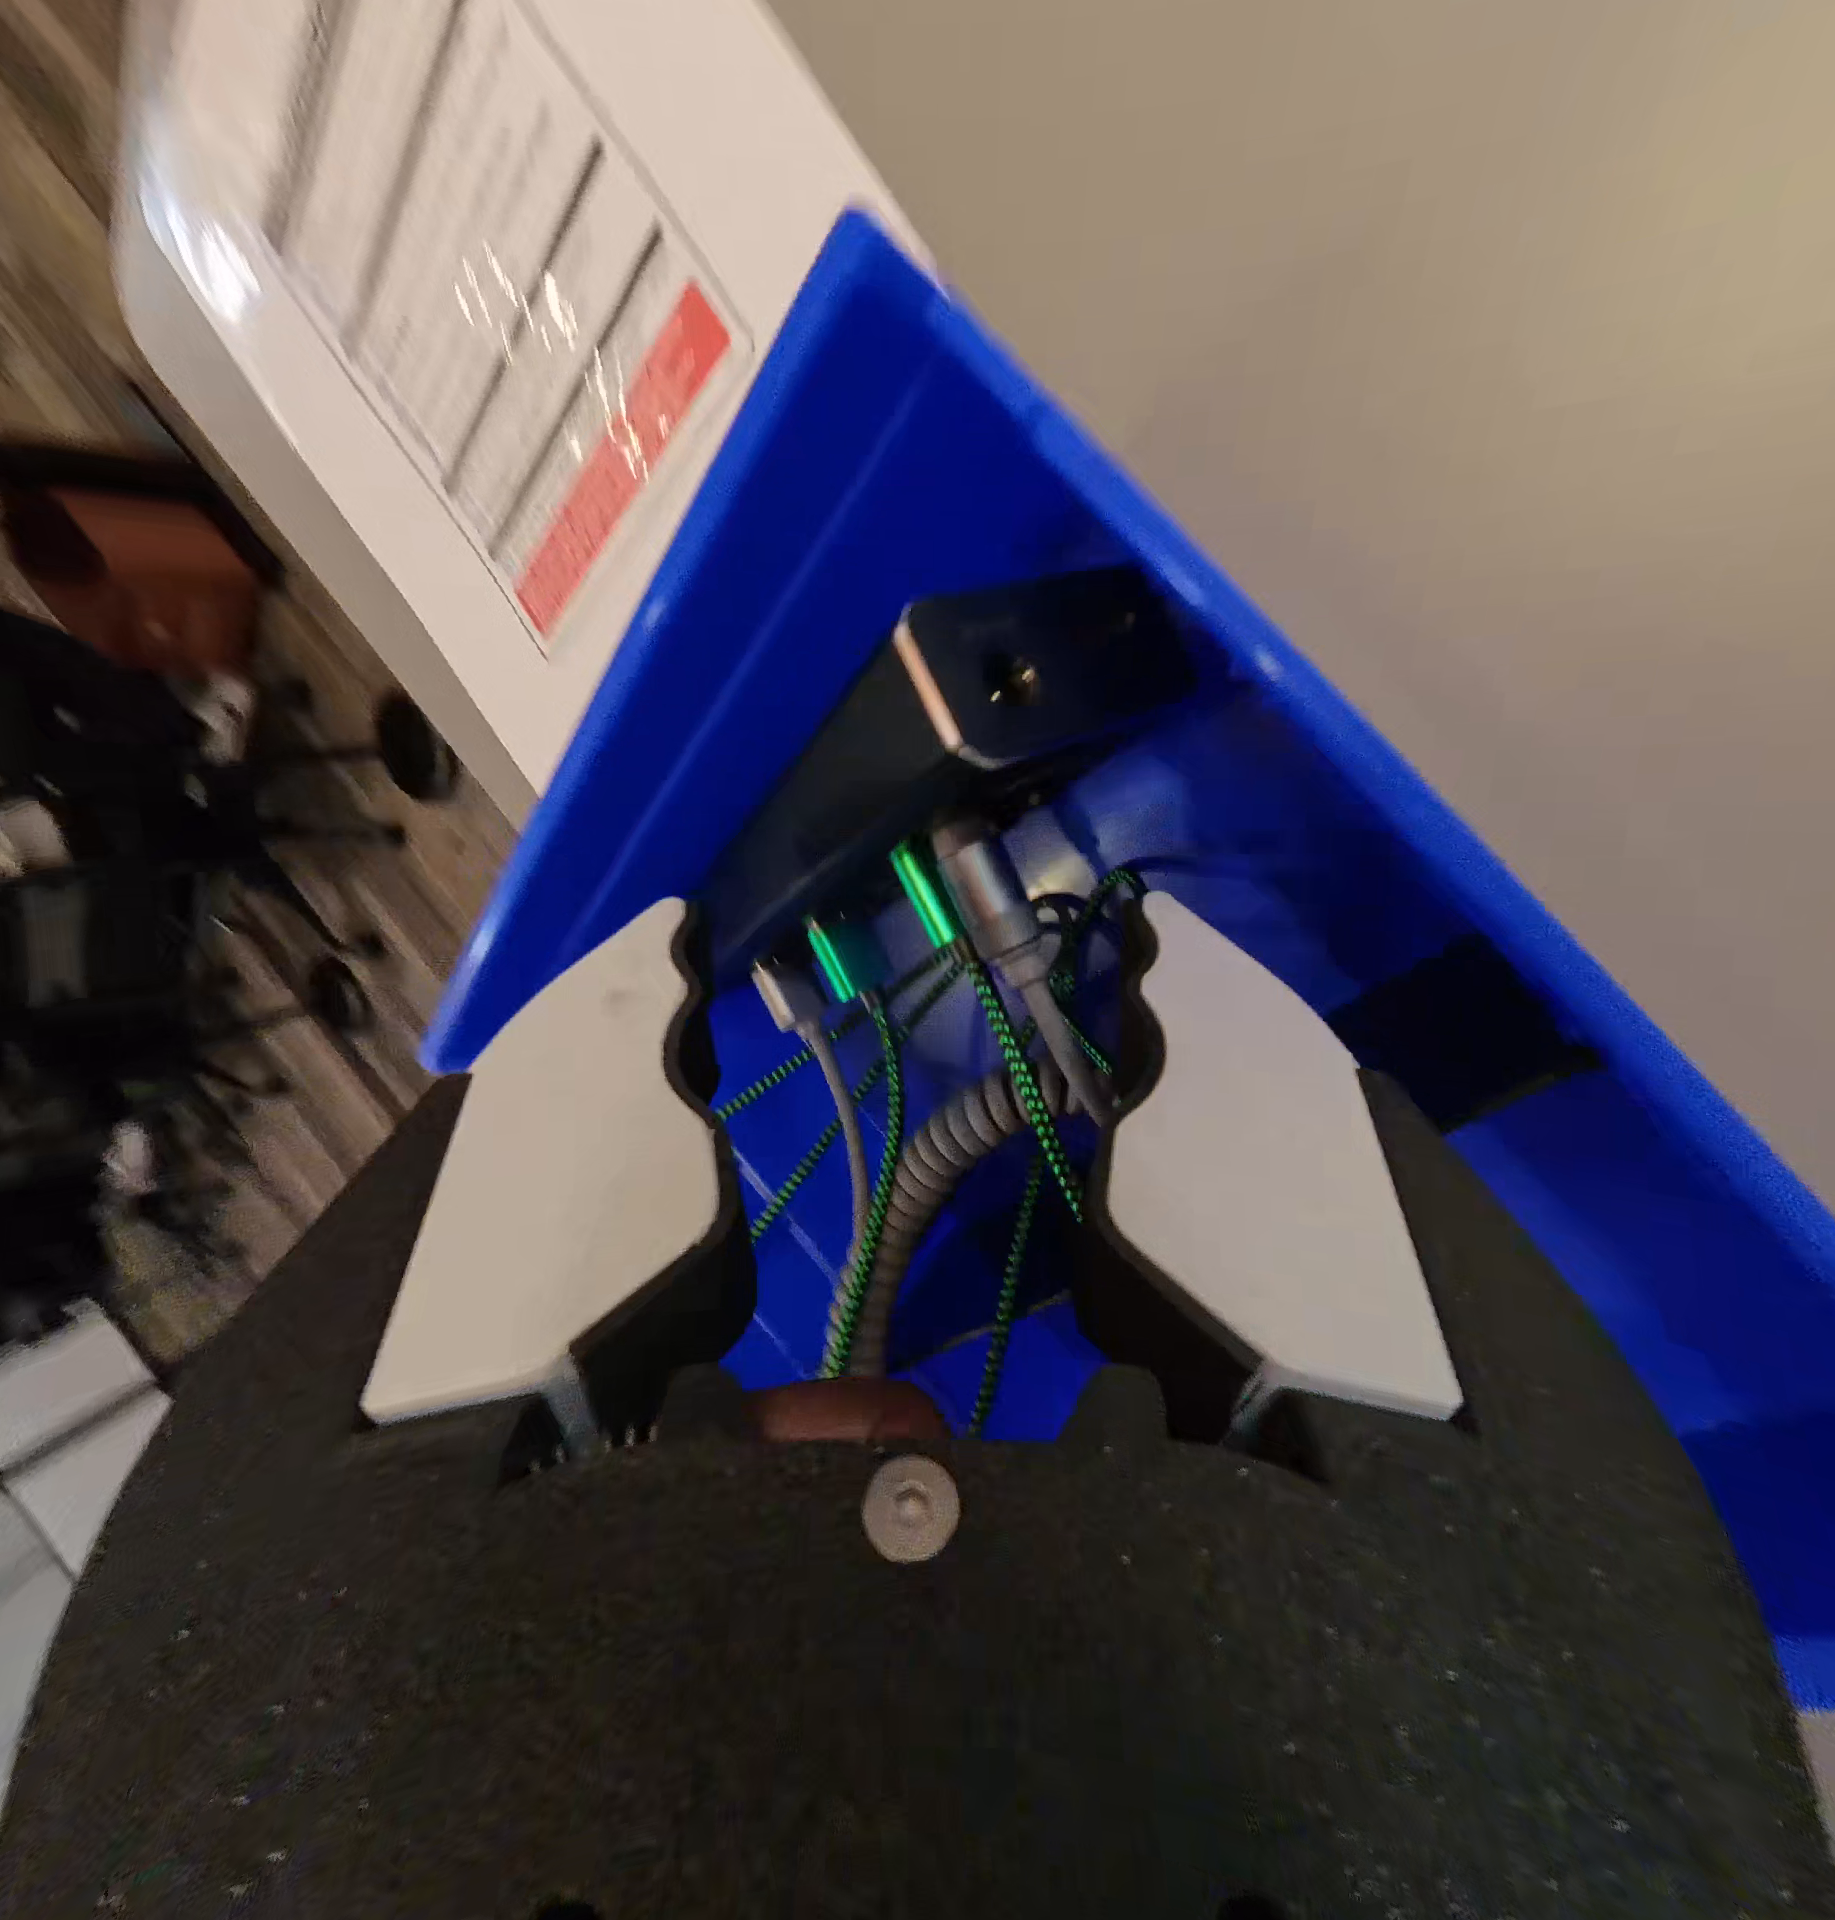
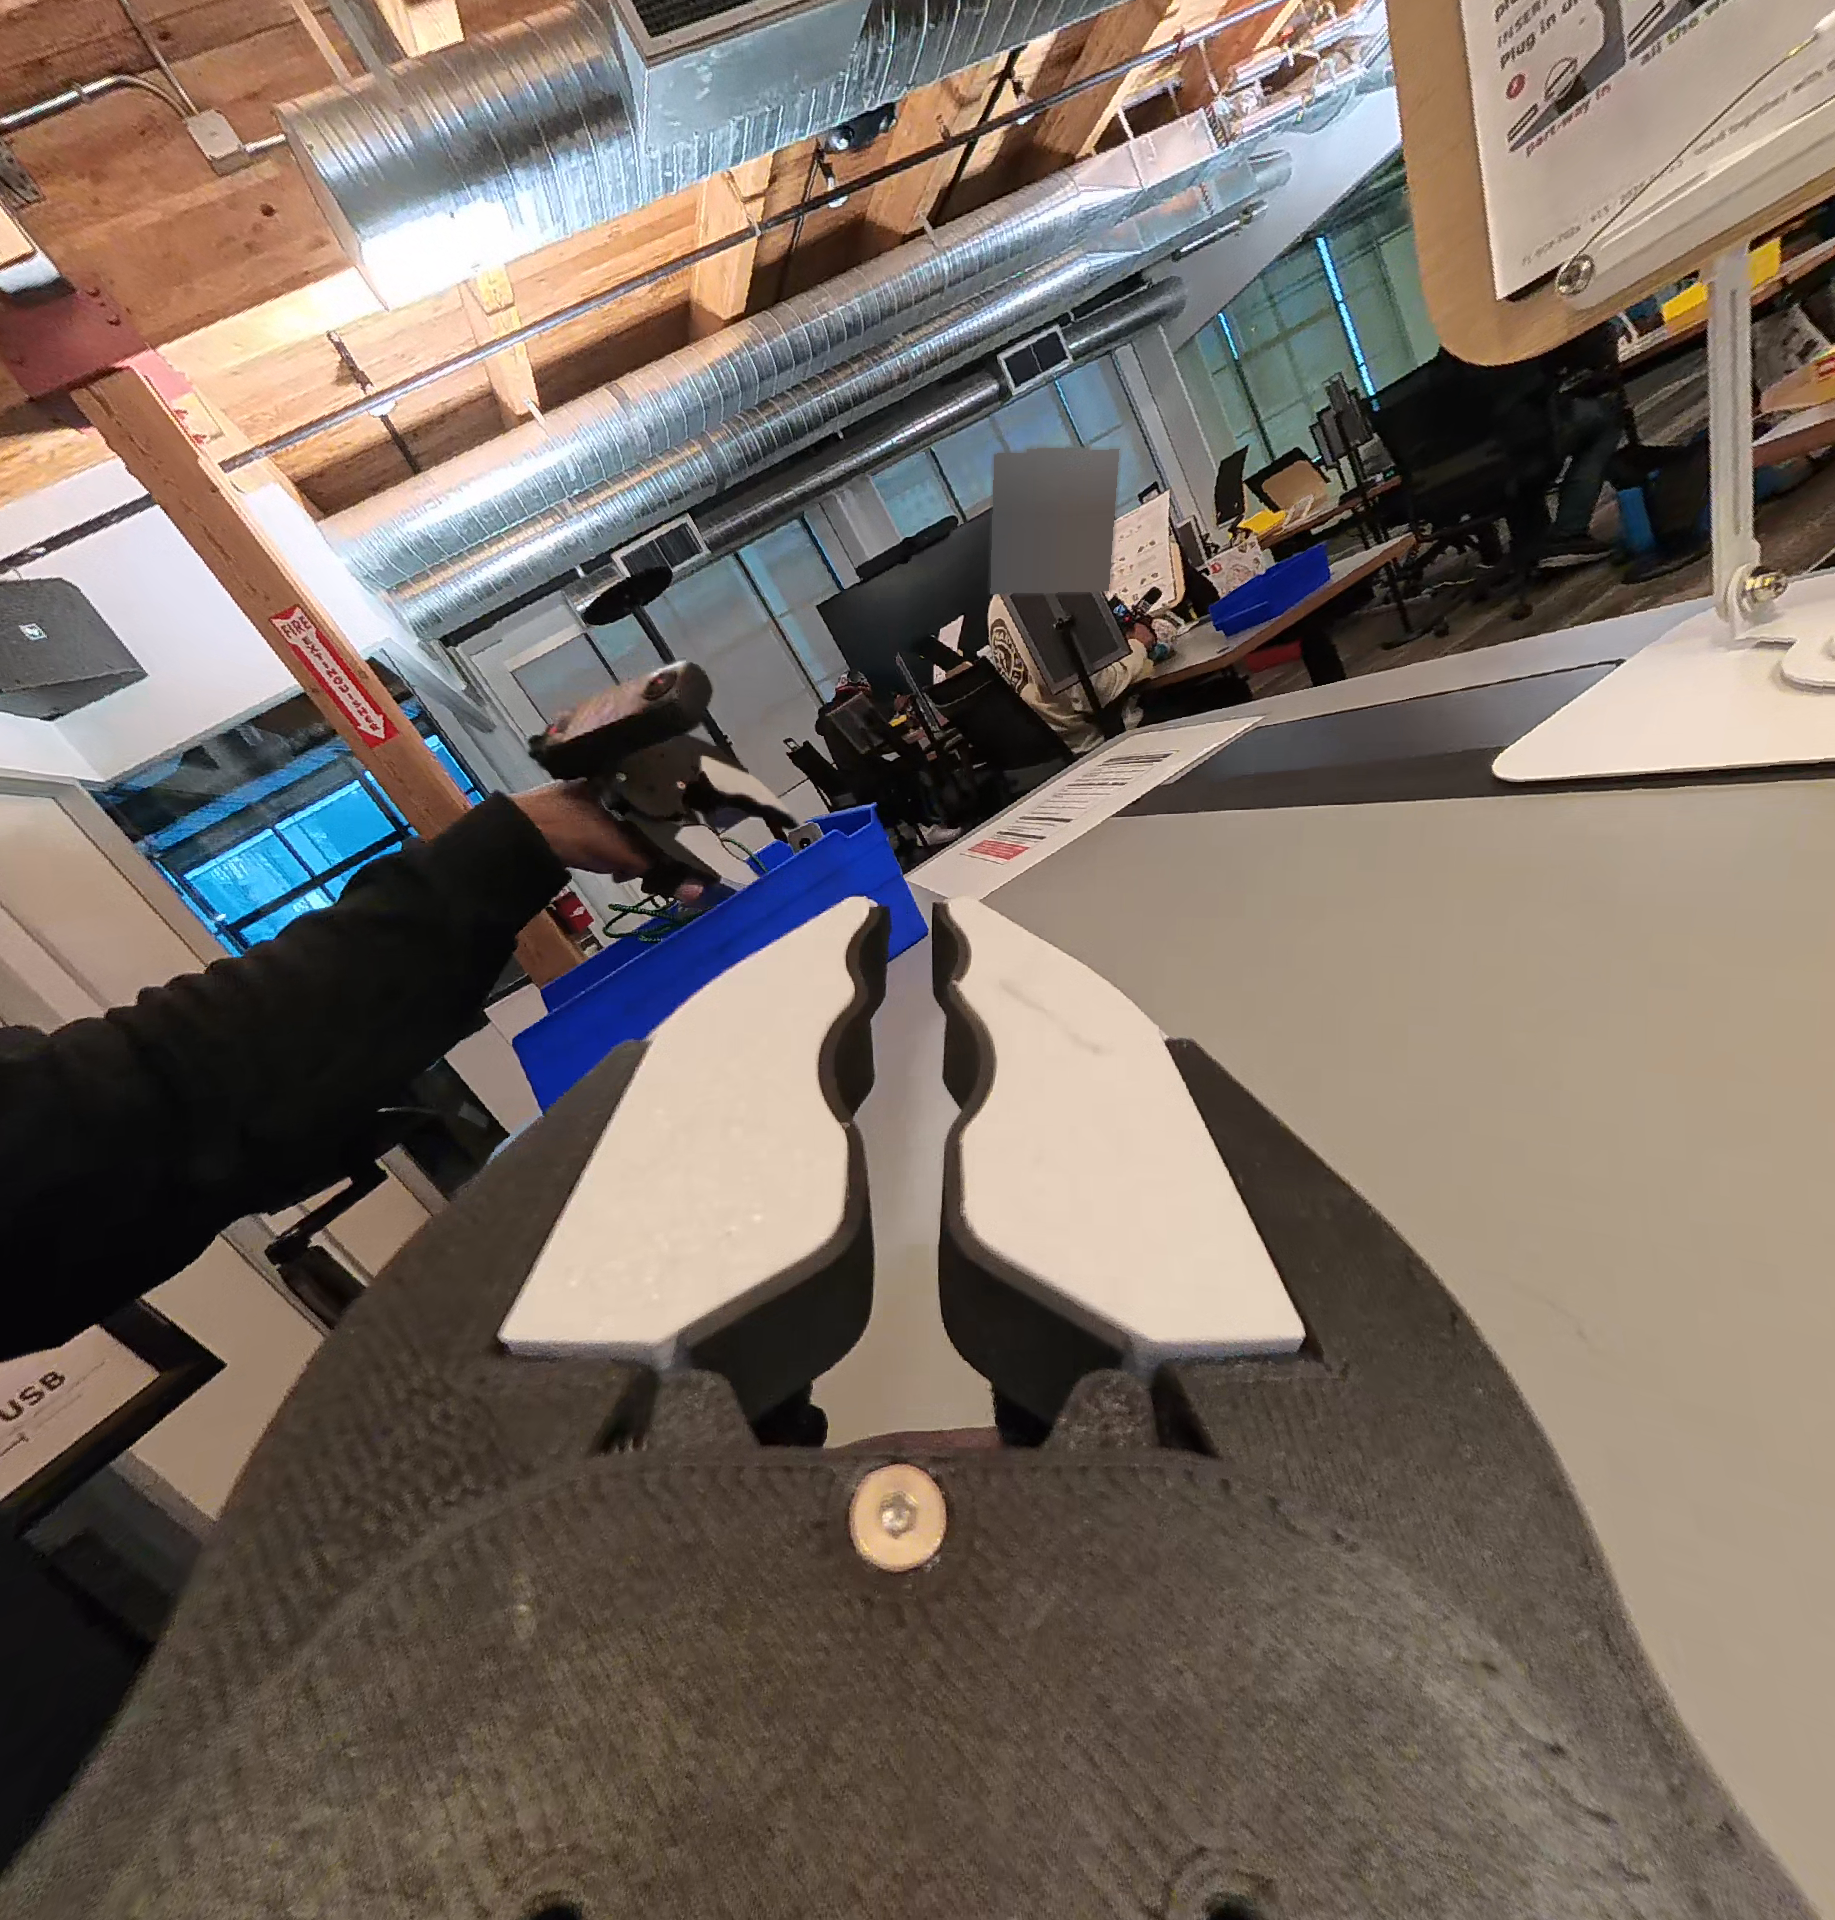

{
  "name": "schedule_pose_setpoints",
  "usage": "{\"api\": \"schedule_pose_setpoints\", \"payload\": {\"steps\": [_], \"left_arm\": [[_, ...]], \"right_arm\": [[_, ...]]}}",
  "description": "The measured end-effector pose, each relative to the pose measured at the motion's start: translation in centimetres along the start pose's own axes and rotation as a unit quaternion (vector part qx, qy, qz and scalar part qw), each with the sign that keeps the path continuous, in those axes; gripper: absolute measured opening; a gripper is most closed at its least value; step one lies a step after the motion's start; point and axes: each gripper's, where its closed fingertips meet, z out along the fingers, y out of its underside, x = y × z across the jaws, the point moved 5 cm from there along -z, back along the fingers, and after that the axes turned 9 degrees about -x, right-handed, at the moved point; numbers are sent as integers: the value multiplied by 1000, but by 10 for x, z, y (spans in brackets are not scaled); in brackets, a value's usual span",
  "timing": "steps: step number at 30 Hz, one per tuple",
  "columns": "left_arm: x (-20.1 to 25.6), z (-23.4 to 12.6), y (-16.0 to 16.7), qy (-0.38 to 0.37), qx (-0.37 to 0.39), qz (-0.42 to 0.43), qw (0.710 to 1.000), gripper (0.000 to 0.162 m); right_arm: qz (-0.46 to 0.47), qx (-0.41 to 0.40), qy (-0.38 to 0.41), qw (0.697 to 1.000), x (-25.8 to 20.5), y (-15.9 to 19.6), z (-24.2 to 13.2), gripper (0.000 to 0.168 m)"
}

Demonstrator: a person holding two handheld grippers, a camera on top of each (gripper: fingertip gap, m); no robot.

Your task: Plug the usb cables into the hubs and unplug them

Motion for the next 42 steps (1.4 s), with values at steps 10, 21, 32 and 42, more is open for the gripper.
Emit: {"api": "schedule_pose_setpoints", "payload": {"steps": [10,21,32,42], "left_arm": [[7,27,13,-18,-136,-136,981,50],[-24,-5,22,-181,-106,-81,974,1],[-59,-135,15,-312,21,-95,945,0],[-50,-292,-48,-410,137,-43,901,0]], "right_arm": [[8,-2,-8,1000,-2,2,2,7],[6,3,-6,1000,-3,1,0,7],[-3,12,-2,1000,-2,-3,-4,7],[-21,18,14,1000,5,-14,-19,8]]}}
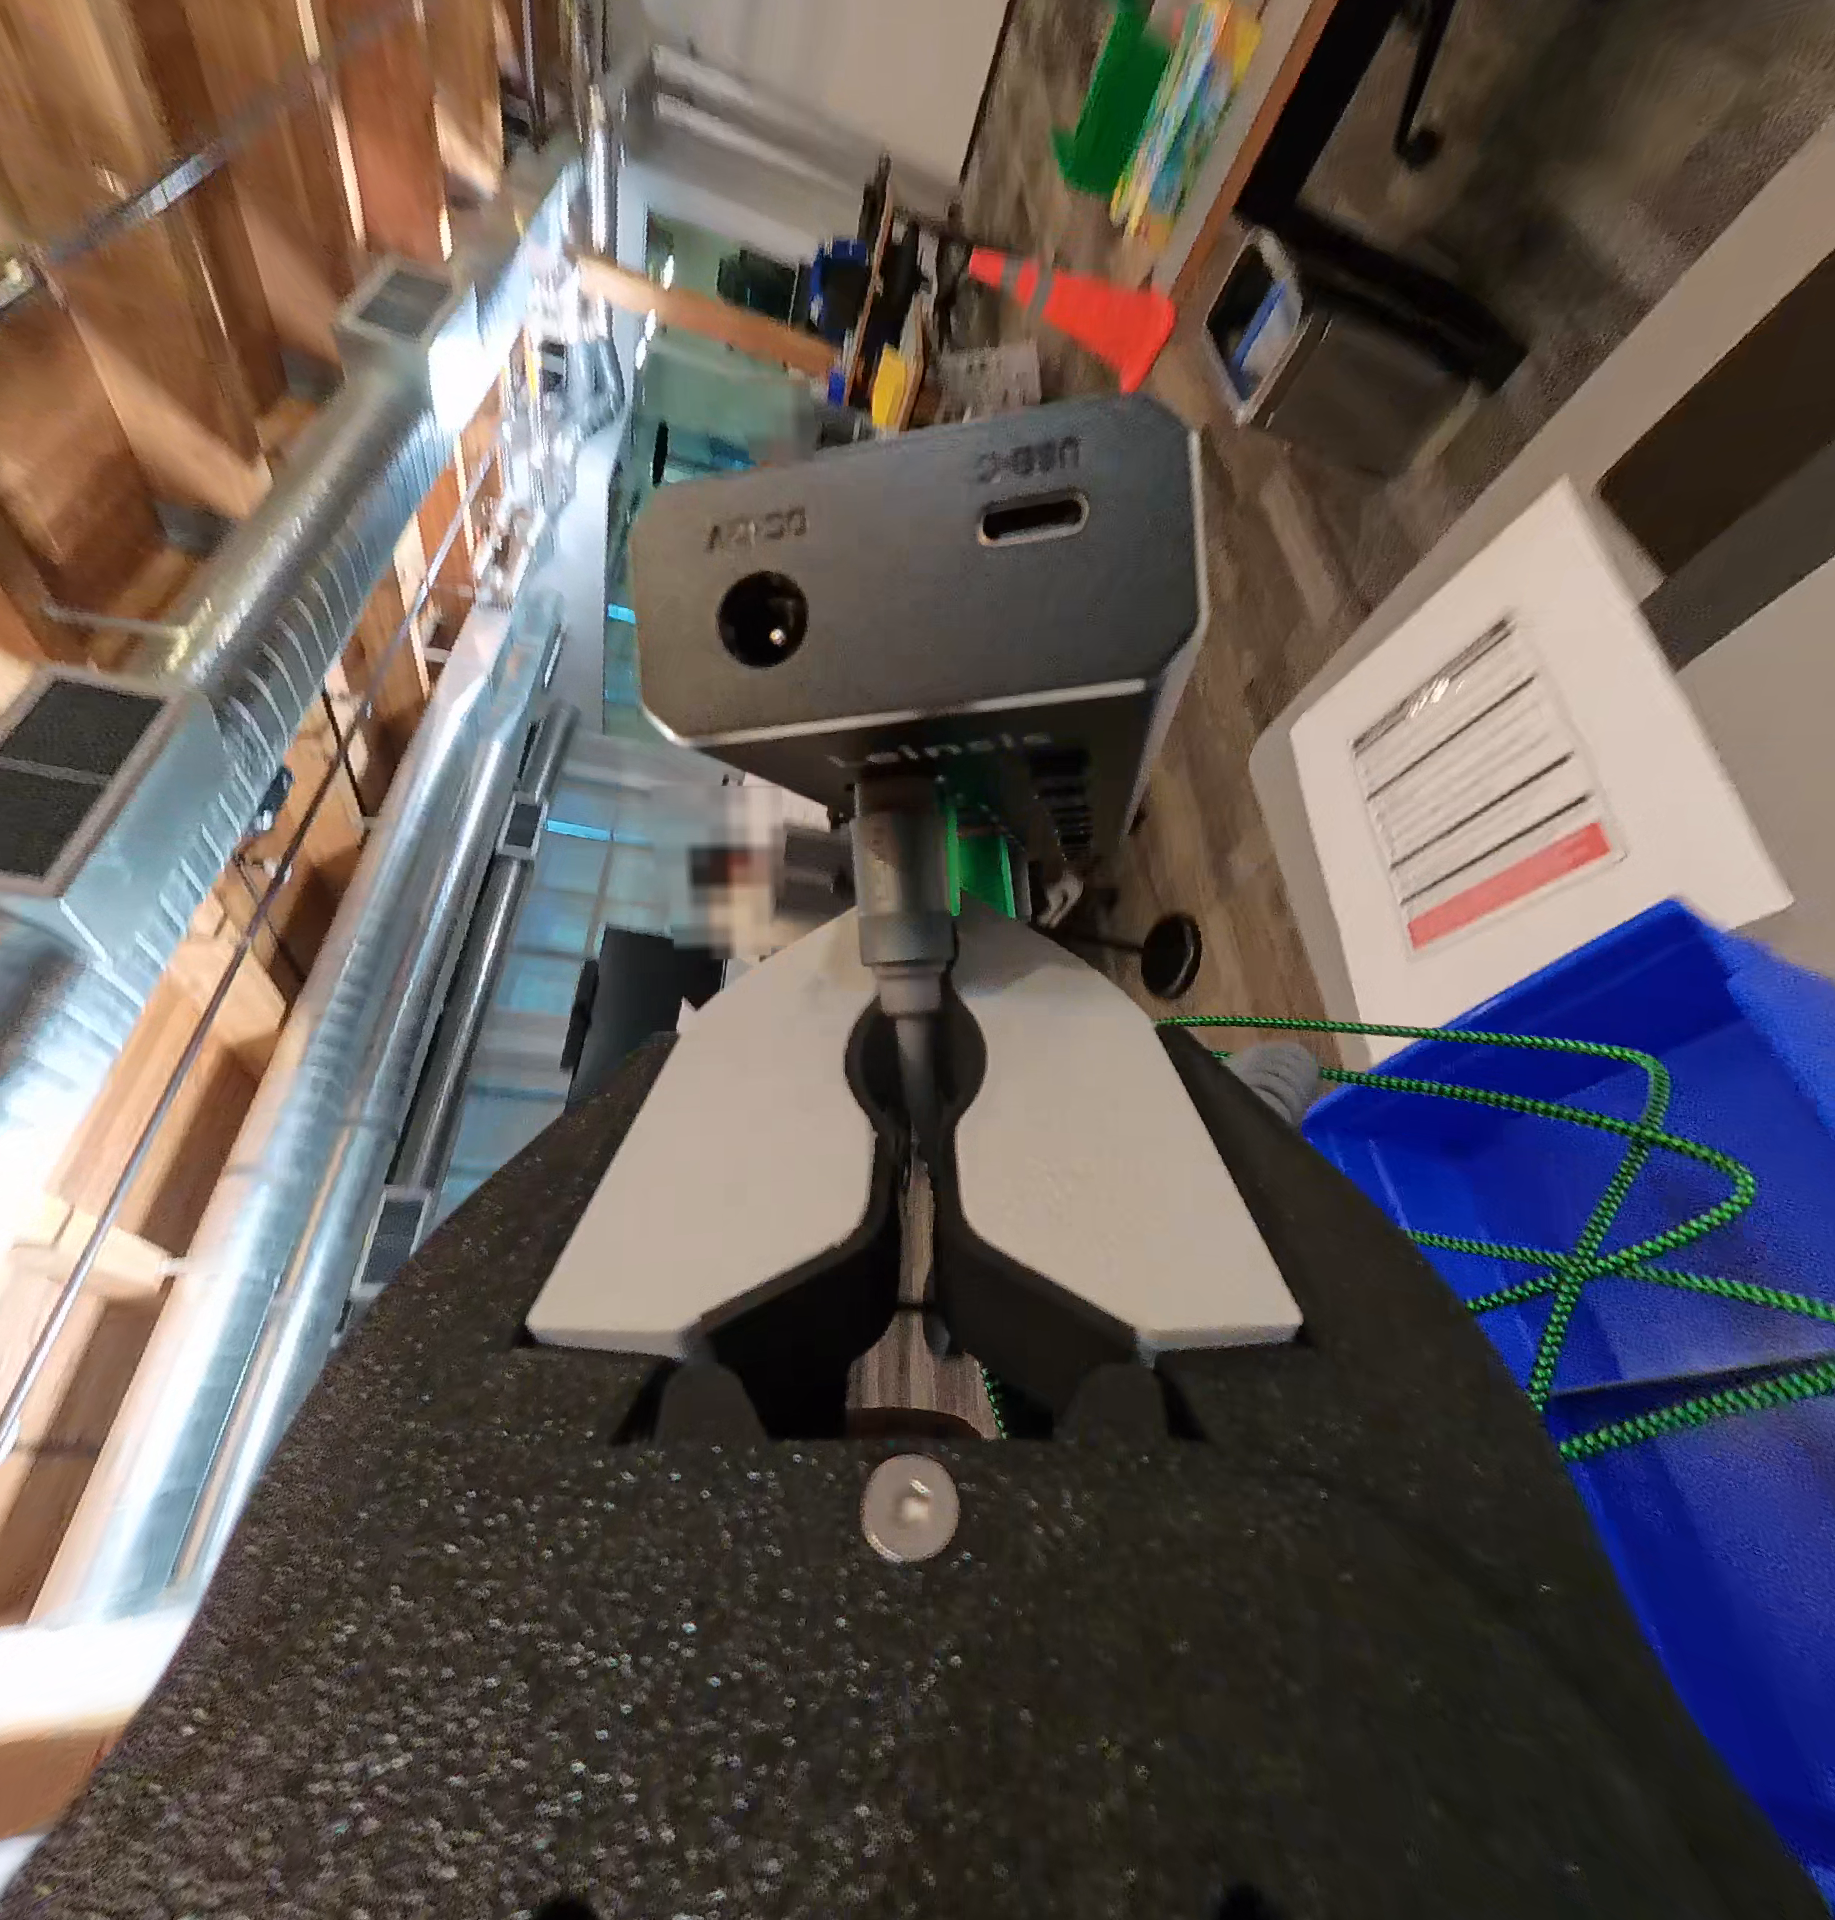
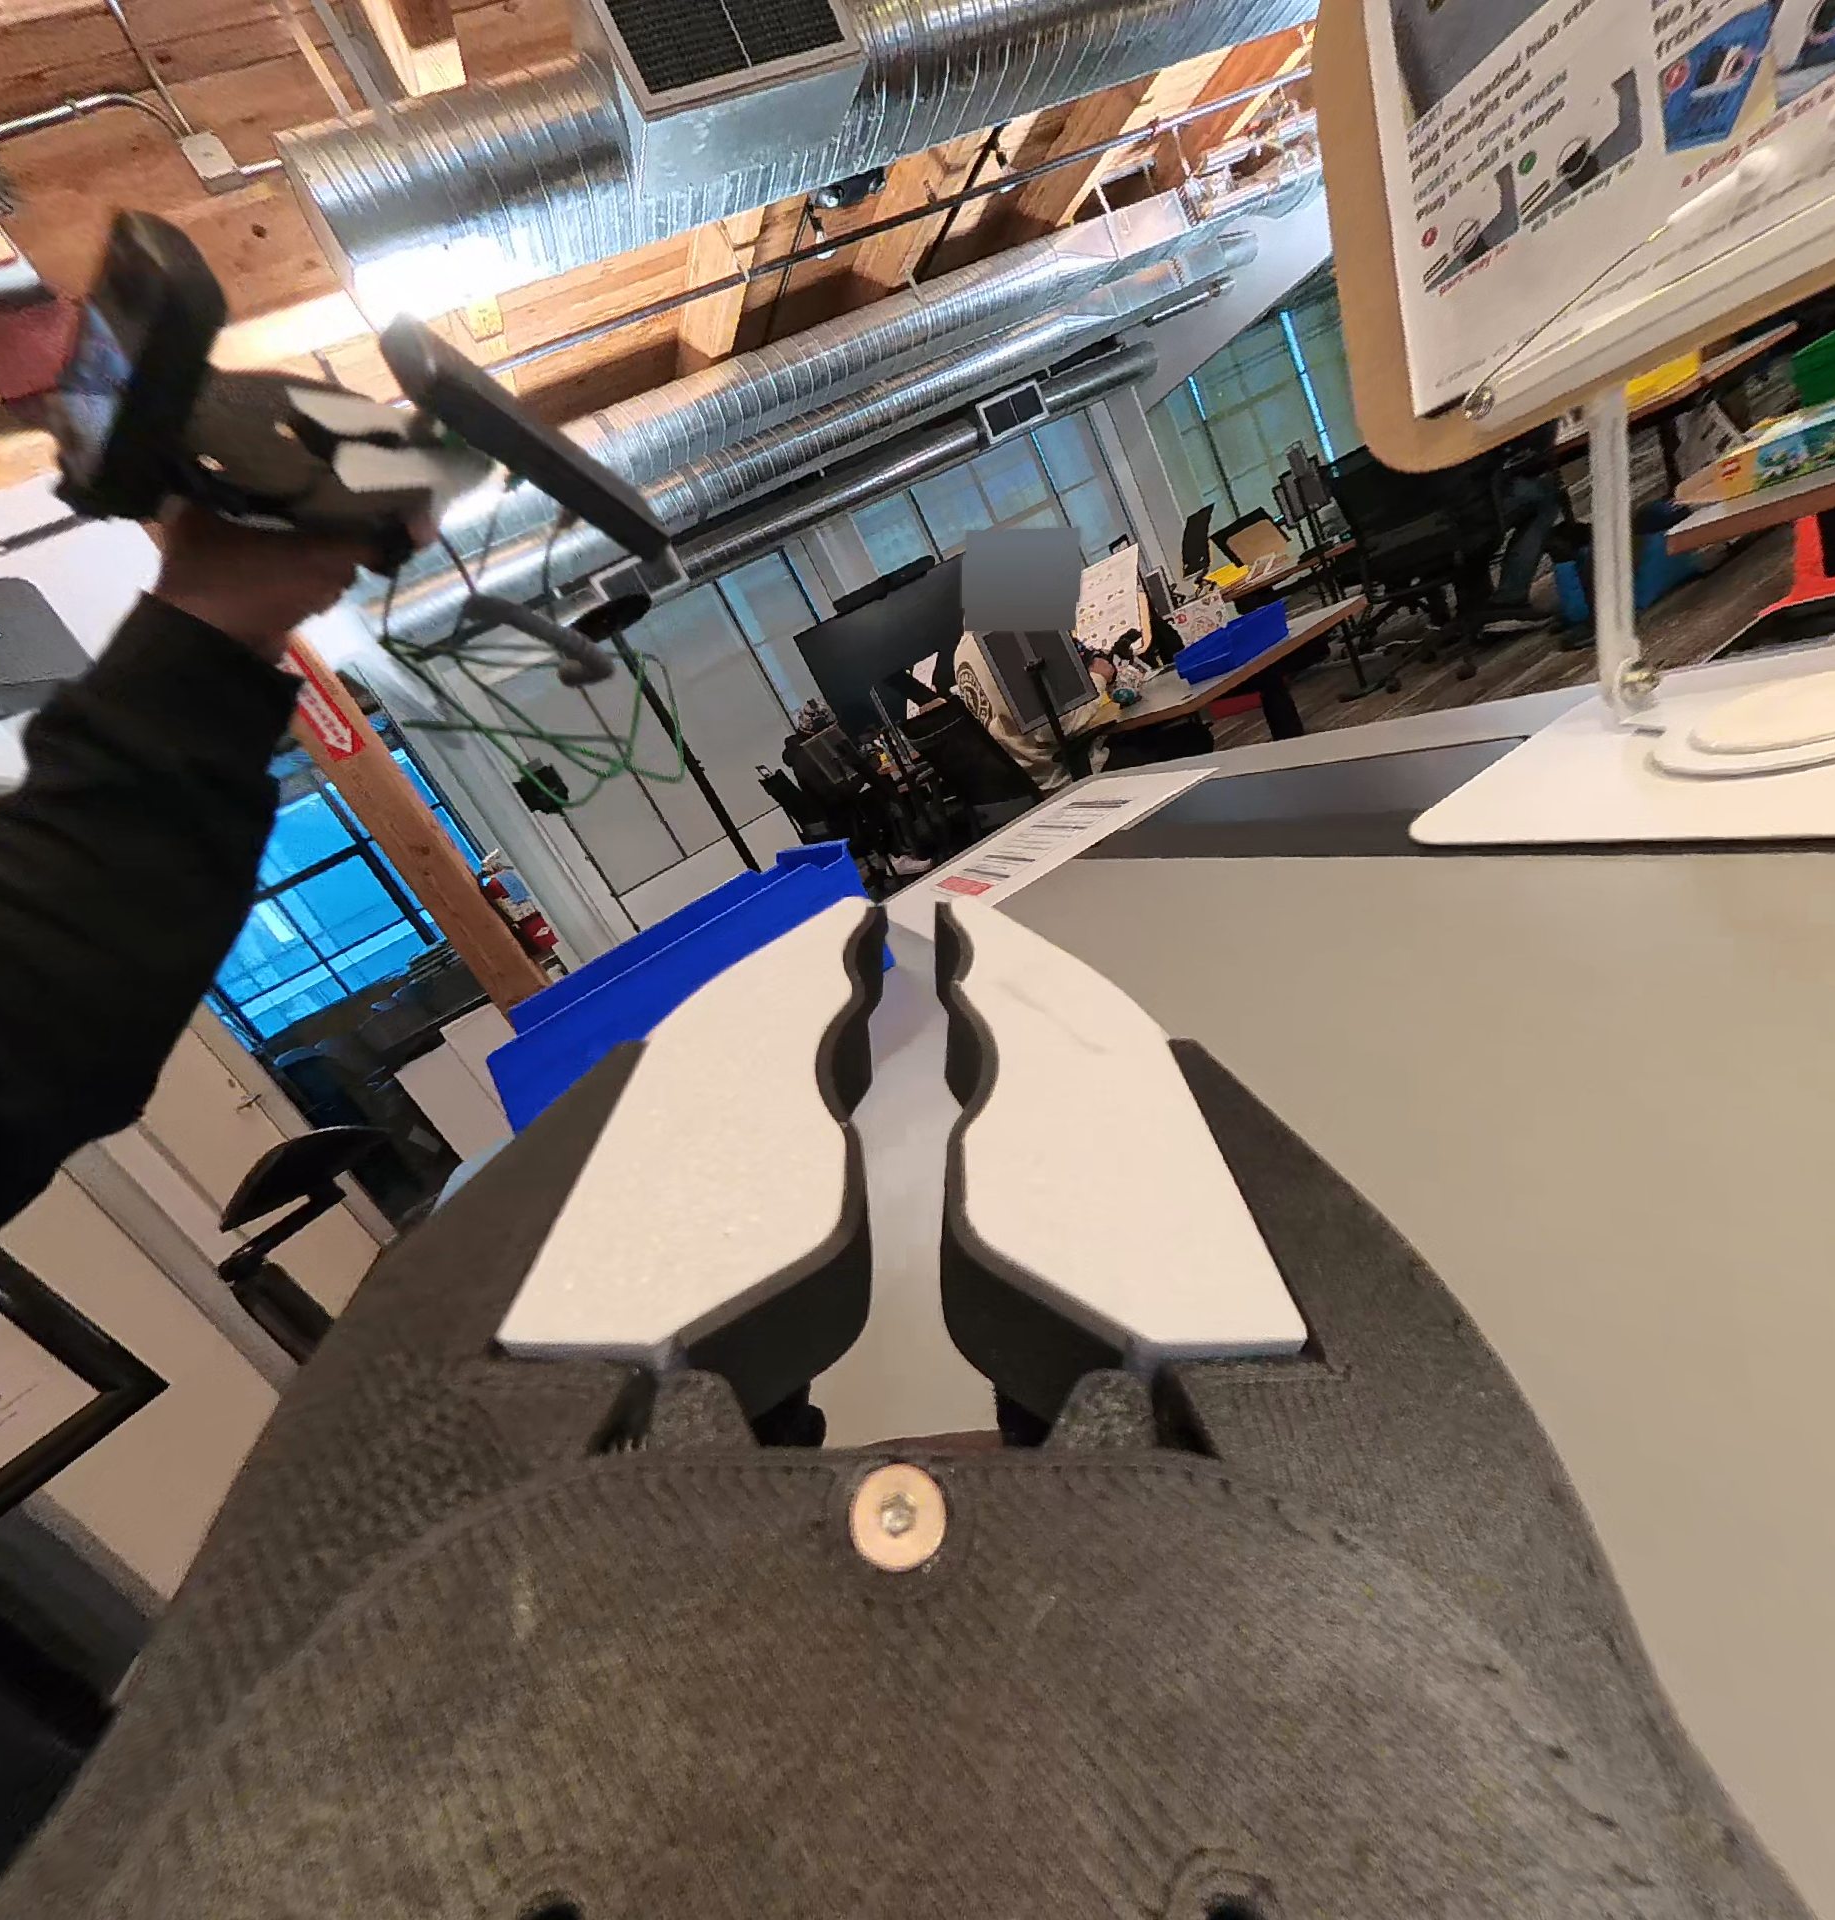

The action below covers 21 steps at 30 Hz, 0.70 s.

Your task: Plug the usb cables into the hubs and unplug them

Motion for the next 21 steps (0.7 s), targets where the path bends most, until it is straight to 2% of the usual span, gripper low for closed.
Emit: {"api": "schedule_pose_setpoints", "payload": {"steps": [2,5,12,16,21], "left_arm": [[3,-21,-25,12,43,9,999,0],[32,-48,-61,37,113,42,992,0],[171,-86,-121,59,241,156,956,0],[245,-100,-144,87,294,189,933,0],[319,-116,-164,91,333,274,898,0]], "right_arm": [[-7,3,5,1000,2,-5,-5,9],[-24,9,15,1000,4,-12,-13,11],[-60,3,26,998,3,-17,-23,14],[-81,-13,29,996,1,-17,-25,17],[-107,-45,49,992,3,-17,-28,26]]}}
